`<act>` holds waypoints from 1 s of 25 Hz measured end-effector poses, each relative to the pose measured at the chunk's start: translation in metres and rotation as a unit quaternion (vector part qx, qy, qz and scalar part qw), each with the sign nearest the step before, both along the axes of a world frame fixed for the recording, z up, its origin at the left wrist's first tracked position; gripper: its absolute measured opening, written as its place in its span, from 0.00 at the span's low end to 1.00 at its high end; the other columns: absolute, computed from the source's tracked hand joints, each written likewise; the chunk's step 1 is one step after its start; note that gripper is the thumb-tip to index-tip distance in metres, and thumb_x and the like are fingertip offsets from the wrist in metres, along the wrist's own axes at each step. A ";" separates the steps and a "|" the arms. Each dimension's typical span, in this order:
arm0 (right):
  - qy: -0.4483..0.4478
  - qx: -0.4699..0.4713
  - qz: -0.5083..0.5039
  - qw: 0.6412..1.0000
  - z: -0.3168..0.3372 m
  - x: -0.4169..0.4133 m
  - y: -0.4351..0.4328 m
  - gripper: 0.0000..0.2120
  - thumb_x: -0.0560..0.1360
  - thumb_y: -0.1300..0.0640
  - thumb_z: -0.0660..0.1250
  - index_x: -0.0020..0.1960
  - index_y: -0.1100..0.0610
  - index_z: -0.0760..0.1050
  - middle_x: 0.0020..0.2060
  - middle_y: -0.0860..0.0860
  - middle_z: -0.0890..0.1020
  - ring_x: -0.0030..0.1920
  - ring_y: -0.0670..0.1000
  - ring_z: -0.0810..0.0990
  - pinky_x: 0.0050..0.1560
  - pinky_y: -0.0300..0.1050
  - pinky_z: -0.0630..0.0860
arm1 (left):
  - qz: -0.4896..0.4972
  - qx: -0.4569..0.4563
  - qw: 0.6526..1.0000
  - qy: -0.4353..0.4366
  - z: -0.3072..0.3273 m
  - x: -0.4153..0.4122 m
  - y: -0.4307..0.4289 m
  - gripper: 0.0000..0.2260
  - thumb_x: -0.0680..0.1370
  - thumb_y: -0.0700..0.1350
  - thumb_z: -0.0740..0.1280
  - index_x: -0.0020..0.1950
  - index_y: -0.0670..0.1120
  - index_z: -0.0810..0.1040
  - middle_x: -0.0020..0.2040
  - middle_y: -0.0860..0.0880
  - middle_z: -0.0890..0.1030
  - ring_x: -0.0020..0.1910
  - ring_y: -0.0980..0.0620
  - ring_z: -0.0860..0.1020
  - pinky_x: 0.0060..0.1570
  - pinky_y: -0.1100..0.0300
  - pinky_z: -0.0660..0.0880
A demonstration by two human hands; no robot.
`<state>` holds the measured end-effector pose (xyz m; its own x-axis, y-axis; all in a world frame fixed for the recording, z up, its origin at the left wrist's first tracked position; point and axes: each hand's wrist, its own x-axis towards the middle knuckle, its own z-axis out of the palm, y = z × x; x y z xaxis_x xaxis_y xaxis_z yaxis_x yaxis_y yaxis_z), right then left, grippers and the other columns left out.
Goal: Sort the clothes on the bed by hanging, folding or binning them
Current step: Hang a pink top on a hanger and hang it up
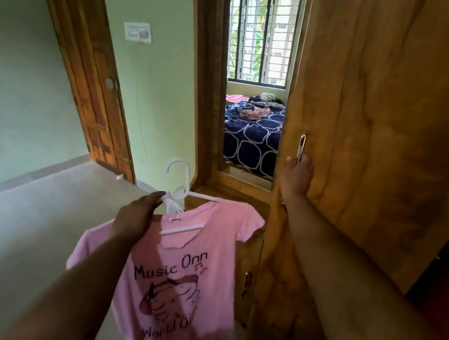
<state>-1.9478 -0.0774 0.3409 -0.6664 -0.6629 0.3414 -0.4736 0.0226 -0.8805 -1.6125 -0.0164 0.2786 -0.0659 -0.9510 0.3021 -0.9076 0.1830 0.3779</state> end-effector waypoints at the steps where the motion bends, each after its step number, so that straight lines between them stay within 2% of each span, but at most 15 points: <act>1: 0.014 -0.005 -0.021 1.000 -0.003 0.002 0.008 0.16 0.81 0.52 0.58 0.64 0.58 0.70 0.57 0.58 0.77 0.57 0.58 0.76 0.60 0.51 0.73 | -0.011 -0.004 1.000 -0.009 0.001 0.002 0.000 0.17 0.82 0.47 0.56 0.72 0.54 0.67 0.67 0.48 0.76 0.62 0.46 0.76 0.61 0.48 0.72; 3: 0.052 0.002 -0.035 0.998 -0.008 0.005 0.031 0.14 0.81 0.54 0.58 0.64 0.59 0.70 0.58 0.59 0.77 0.58 0.58 0.75 0.61 0.51 0.72 | -0.038 -0.012 0.999 -0.026 -0.001 0.002 0.004 0.17 0.82 0.47 0.56 0.72 0.55 0.67 0.66 0.48 0.77 0.61 0.45 0.77 0.60 0.48 0.73; 5: 0.071 -0.014 -0.047 0.996 -0.011 0.008 0.059 0.14 0.80 0.57 0.59 0.64 0.60 0.70 0.59 0.58 0.76 0.59 0.56 0.75 0.60 0.46 0.71 | -0.066 -0.023 0.997 -0.040 -0.004 -0.002 0.009 0.17 0.82 0.47 0.55 0.71 0.56 0.68 0.65 0.47 0.77 0.60 0.45 0.77 0.60 0.48 0.73; 9: 0.169 -0.045 -0.147 0.974 -0.023 0.015 0.111 0.13 0.81 0.56 0.58 0.64 0.59 0.71 0.58 0.57 0.78 0.57 0.55 0.77 0.60 0.50 0.74 | -0.112 -0.019 0.993 -0.028 -0.011 -0.023 0.023 0.16 0.83 0.52 0.52 0.68 0.56 0.71 0.62 0.45 0.79 0.57 0.44 0.77 0.56 0.52 0.72; 12: 0.159 -0.072 -0.163 0.971 -0.027 0.012 0.154 0.14 0.81 0.55 0.56 0.64 0.58 0.71 0.57 0.56 0.77 0.56 0.54 0.77 0.58 0.48 0.74 | -0.164 -0.028 0.985 -0.045 -0.019 -0.039 0.032 0.15 0.83 0.56 0.52 0.67 0.57 0.71 0.61 0.43 0.79 0.57 0.42 0.78 0.59 0.49 0.73; 14: 0.135 -0.079 -0.172 0.973 -0.024 0.010 0.183 0.18 0.81 0.53 0.55 0.68 0.59 0.68 0.60 0.56 0.76 0.59 0.54 0.75 0.61 0.39 0.67 | -0.193 -0.029 0.980 -0.023 -0.020 -0.053 0.034 0.14 0.82 0.54 0.56 0.65 0.55 0.73 0.61 0.42 0.79 0.55 0.42 0.78 0.58 0.48 0.73; 15: 0.138 -0.088 -0.185 0.969 -0.024 0.009 0.195 0.21 0.81 0.50 0.56 0.71 0.59 0.65 0.62 0.57 0.74 0.61 0.54 0.73 0.62 0.38 0.64 | -0.200 -0.020 0.979 -0.006 -0.020 -0.060 0.037 0.13 0.82 0.53 0.57 0.64 0.53 0.74 0.61 0.41 0.78 0.54 0.43 0.78 0.58 0.48 0.73; 17: 0.175 -0.078 -0.216 0.957 -0.032 0.011 0.215 0.32 0.78 0.42 0.56 0.76 0.59 0.56 0.66 0.59 0.69 0.64 0.57 0.71 0.64 0.46 0.66 | -0.217 -0.025 0.976 0.003 -0.021 -0.074 0.039 0.15 0.82 0.49 0.58 0.69 0.54 0.70 0.64 0.41 0.76 0.59 0.42 0.75 0.62 0.47 0.72; 19: 0.251 -0.024 -0.258 0.933 -0.047 0.005 0.232 0.39 0.76 0.38 0.56 0.77 0.59 0.50 0.71 0.62 0.63 0.69 0.60 0.65 0.66 0.55 0.65 | -0.228 -0.040 0.973 -0.007 -0.020 -0.086 0.042 0.18 0.82 0.44 0.59 0.72 0.55 0.67 0.64 0.42 0.76 0.60 0.42 0.75 0.62 0.49 0.71; 20: 0.302 0.005 -0.274 0.913 -0.056 -0.001 0.240 0.39 0.75 0.40 0.59 0.77 0.59 0.48 0.73 0.62 0.60 0.71 0.61 0.62 0.68 0.57 0.63 | -0.234 -0.042 0.971 -0.009 -0.019 -0.093 0.043 0.19 0.82 0.43 0.59 0.73 0.54 0.67 0.63 0.42 0.77 0.59 0.43 0.76 0.61 0.50 0.72; 23: 0.411 0.038 -0.282 0.866 -0.068 -0.024 0.264 0.41 0.74 0.52 0.65 0.77 0.60 0.44 0.75 0.64 0.55 0.75 0.61 0.54 0.74 0.56 0.54 | -0.239 -0.038 0.970 0.005 -0.012 -0.118 0.047 0.20 0.81 0.41 0.60 0.73 0.52 0.66 0.61 0.44 0.78 0.55 0.44 0.78 0.55 0.51 0.76; 25: 0.438 0.030 -0.281 0.853 -0.066 -0.032 0.277 0.40 0.75 0.53 0.60 0.77 0.62 0.41 0.74 0.63 0.54 0.76 0.60 0.53 0.76 0.52 0.48 | -0.253 -0.041 0.967 0.010 -0.005 -0.132 0.050 0.20 0.81 0.41 0.60 0.72 0.52 0.67 0.61 0.44 0.79 0.55 0.44 0.78 0.53 0.51 0.76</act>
<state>-1.9802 0.1998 0.2749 -0.3902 -0.3568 0.8488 -0.8496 0.4949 -0.1824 -1.7443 0.0338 0.2735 -0.5100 -0.7714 0.3806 -0.6869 0.6316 0.3595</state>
